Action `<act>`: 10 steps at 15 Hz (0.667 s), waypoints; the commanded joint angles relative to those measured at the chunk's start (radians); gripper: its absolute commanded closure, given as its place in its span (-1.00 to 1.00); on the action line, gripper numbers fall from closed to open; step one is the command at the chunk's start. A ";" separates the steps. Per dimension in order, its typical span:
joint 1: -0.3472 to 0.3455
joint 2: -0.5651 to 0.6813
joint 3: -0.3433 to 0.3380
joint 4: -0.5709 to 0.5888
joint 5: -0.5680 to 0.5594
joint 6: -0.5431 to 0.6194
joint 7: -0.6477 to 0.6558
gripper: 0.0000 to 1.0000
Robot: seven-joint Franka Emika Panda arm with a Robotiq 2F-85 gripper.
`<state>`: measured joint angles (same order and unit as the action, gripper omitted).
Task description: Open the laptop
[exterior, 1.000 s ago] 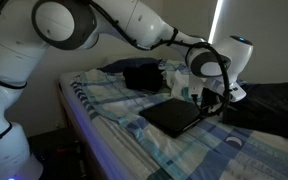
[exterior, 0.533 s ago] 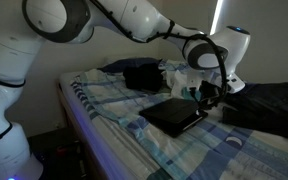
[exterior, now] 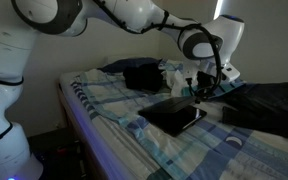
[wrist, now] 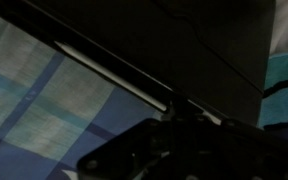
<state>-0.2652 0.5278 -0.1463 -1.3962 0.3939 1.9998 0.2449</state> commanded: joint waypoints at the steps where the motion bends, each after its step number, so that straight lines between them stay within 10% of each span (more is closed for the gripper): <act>1: 0.024 -0.062 0.028 -0.073 0.003 0.009 0.003 1.00; 10: 0.070 -0.110 0.043 -0.113 -0.013 0.001 0.008 1.00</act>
<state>-0.2186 0.4731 -0.1179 -1.4333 0.3933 1.9998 0.2435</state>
